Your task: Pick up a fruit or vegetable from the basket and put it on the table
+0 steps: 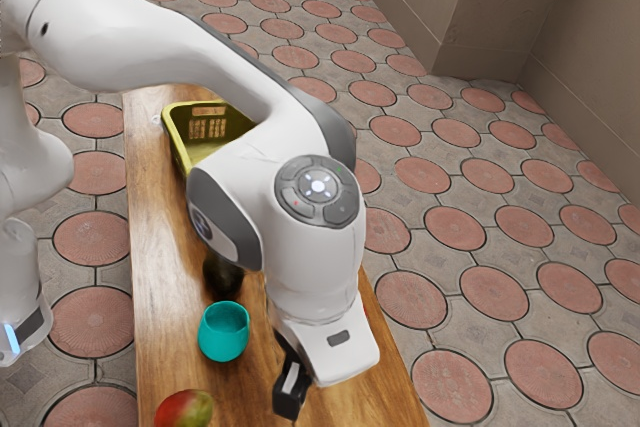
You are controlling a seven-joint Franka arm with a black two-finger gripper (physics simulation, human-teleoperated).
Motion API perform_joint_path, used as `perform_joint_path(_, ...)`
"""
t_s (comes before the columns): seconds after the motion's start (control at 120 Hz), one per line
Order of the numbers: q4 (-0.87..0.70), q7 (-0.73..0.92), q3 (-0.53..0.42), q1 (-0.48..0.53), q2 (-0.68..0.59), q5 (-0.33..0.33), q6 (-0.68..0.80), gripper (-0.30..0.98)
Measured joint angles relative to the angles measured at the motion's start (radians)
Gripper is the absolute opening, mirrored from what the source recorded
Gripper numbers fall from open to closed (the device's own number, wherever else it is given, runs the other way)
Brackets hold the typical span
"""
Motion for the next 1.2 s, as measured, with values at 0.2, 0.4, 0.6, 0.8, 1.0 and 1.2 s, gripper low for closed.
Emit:
perform_joint_path(0.2,-0.002,0.012,0.009,0.081,0.001,0.005,-0.006,0.6)
perform_joint_path(0.4,0.002,0.024,0.047,0.096,-0.007,0.004,-0.016,0.64)
perform_joint_path(0.6,0.018,0.064,0.163,0.063,-0.017,-0.025,-0.048,0.65)
perform_joint_path(0.8,0.02,0.093,0.169,0.099,-0.017,-0.036,-0.065,0.66)
perform_joint_path(1.0,0.246,0.163,1.057,-0.457,-0.087,-0.046,-0.104,0.66)
perform_joint_path(1.2,0.391,0.266,1.406,-0.369,-0.077,-0.064,-0.258,0.66)
